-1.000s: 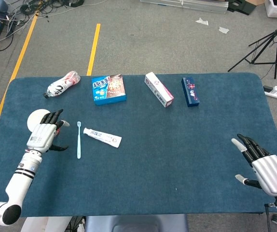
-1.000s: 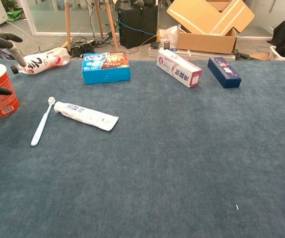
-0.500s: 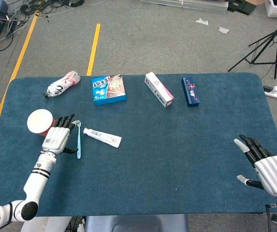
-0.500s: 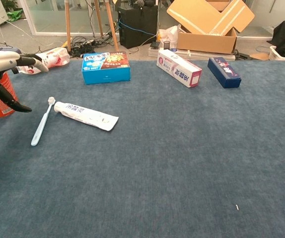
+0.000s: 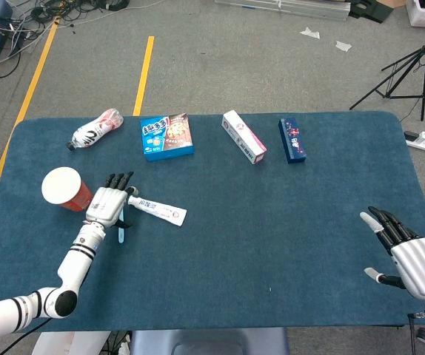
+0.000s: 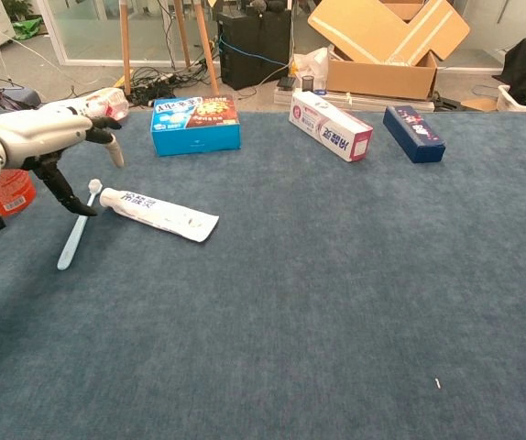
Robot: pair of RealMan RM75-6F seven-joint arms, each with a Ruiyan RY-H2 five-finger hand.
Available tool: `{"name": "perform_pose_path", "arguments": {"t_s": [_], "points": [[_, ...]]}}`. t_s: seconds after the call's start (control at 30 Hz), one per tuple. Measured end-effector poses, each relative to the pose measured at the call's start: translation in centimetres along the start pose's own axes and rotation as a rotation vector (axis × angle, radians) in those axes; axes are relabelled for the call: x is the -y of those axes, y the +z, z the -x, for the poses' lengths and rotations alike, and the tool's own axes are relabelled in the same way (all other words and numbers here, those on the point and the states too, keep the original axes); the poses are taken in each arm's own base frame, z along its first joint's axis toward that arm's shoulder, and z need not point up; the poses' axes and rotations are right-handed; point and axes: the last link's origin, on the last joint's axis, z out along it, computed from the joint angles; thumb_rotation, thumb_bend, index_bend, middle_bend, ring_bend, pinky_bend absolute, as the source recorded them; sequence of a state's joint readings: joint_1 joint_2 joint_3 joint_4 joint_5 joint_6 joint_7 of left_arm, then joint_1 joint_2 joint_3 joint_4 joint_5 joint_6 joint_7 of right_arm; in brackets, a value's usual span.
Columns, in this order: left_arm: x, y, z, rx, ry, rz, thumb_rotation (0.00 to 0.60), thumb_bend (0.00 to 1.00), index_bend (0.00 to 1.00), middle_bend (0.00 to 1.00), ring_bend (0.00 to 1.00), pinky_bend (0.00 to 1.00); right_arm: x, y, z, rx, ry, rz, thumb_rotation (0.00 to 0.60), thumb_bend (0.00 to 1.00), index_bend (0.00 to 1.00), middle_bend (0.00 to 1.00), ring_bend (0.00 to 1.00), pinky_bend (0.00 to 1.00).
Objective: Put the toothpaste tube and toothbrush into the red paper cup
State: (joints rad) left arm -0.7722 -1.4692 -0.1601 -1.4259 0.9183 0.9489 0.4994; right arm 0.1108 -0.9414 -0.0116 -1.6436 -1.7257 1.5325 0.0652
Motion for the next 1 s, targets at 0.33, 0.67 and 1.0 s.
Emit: {"name": "perform_pose_path", "arguments": {"t_s": [0.33,0.67,1.0], "points": [[-2.1,2.3,1.6,0.033,0.097,0.101,0.6,0.0,0.29,0.0,0.0,0.0,-0.7,0.0,0.0,0.001,0.01,0.019,0.6,0.0,0.07,0.09,0.11,0.44],[-3.8,4.2,2.4,0.052,0.123,0.138,0.6,0.0,0.29,0.0,0.0,0.0,-1.4,-0.1,0.1,-0.001,0.024,0.033,0.6,0.0,0.07,0.09,0.11,0.44],[-4.5,4.9,2.6,0.062,0.165,0.159,0.6,0.28,0.31,0.0,0.0,0.0,-1.6,-0.2,0.2,0.0,0.03,0.034,0.6,0.0,0.07,0.09,0.11,0.44]]}}
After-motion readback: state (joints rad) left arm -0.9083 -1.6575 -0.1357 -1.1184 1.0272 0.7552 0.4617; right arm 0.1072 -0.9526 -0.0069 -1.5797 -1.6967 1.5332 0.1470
